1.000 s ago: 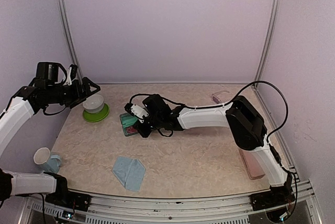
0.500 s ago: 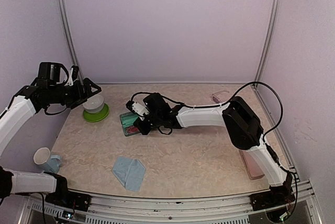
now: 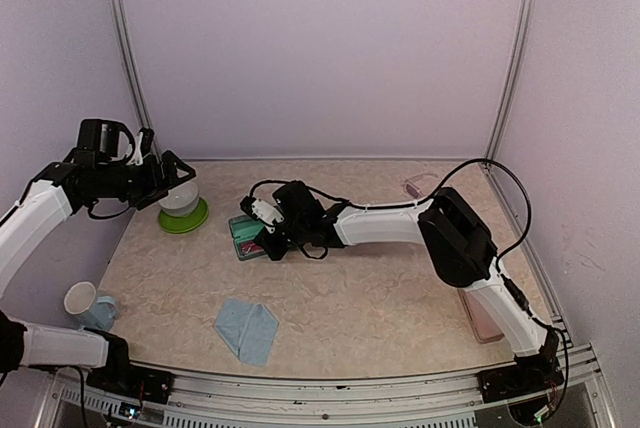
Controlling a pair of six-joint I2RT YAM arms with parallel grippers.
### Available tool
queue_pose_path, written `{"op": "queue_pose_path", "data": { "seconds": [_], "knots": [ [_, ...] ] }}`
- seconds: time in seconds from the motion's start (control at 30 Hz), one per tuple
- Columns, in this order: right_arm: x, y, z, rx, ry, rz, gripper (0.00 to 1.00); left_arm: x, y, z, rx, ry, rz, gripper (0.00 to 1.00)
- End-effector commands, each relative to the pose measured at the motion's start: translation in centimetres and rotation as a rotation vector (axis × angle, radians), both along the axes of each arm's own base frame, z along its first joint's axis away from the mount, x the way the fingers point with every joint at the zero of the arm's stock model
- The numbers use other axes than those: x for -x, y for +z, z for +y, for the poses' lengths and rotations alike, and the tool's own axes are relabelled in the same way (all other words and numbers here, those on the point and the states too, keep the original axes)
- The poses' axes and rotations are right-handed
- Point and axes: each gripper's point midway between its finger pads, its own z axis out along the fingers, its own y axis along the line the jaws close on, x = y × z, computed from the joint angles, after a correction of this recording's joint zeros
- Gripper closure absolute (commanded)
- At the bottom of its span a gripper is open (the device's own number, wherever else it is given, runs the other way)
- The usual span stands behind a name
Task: Organize the sunglasses
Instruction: Adjust the sunglasses in the sunglasses case, then adjust the case with sunglasses at the center of the board.
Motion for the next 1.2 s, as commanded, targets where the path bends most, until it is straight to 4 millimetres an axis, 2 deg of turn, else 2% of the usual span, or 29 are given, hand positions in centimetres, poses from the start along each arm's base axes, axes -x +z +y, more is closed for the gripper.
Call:
{"op": "queue_pose_path", "data": {
  "seconds": [0.0,0.17,0.3,0.6,0.7,0.77,0.83,0.97,1.17],
  "knots": [
    [-0.5,-1.0,-0.2,0.002,-0.005,0.022,1.0,-0.8,1.3,0.2,-0.008,0.005,-0.048,0.03],
    [-1.0,-0.8,-0.1,-0.016,-0.013,0.012,1.0,-1.0,1.3,0.2,-0.011,0.005,-0.048,0.03],
    [-1.1,0.4,-0.1,-0.033,-0.004,-0.009,1.0,-1.2,1.4,0.1,-0.012,0.001,-0.046,0.03],
    [0.4,5.4,-2.0,-0.099,0.006,-0.066,0.99,-2.0,1.3,-0.4,0.01,-0.012,-0.047,0.03],
    [1.1,7.4,-3.1,-0.134,0.0,-0.093,0.93,-2.3,1.2,-0.7,0.014,-0.018,-0.045,0.03],
    [1.4,7.8,-4.0,-0.138,-0.021,-0.098,0.88,-2.5,1.0,-1.1,0.016,-0.027,-0.043,0.03],
    [1.7,7.8,-5.1,-0.126,-0.044,-0.097,0.85,-2.9,0.8,-1.6,0.017,-0.035,-0.041,0.04],
    [2.5,6.3,-7.2,-0.094,-0.092,-0.066,0.83,-4.0,0.1,-2.8,0.006,-0.052,-0.034,0.04],
    [3.5,4.1,-10.0,-0.051,-0.172,-0.004,0.83,-6.6,-2.6,-3.8,-0.056,-0.061,0.021,0.05]
  ]
}}
